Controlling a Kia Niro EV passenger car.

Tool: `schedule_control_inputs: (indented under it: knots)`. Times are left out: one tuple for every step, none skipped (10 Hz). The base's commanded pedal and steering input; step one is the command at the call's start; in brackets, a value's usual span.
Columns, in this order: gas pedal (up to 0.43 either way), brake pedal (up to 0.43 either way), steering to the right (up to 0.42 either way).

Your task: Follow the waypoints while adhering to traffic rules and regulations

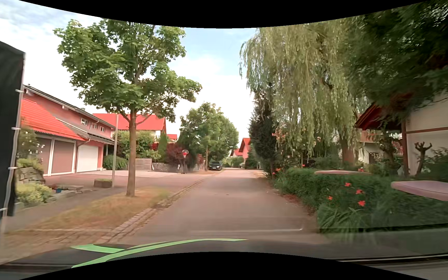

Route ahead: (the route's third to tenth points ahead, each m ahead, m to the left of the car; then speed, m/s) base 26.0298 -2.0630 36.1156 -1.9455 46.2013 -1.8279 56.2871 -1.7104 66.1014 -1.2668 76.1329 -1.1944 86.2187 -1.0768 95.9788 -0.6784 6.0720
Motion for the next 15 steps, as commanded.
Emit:
schedule_control_inputs:
  knots:
    - [0.067,0.0,0.013]
    - [0.067,0.0,0.013]
    - [0.067,0.0,0.014]
    - [0.067,0.0,0.017]
    - [0.067,0.0,0.019]
    - [0.067,0.0,0.019]
    - [0.067,0.0,0.019]
    - [0.067,0.0,0.02]
    - [0.067,0.0,0.02]
    - [0.067,0.0,0.021]
    - [0.067,0.0,0.022]
    - [0.067,0.0,0.023]
    - [0.067,0.0,0.023]
    - [0.079,0.0,0.023]
    - [0.079,0.0,0.023]
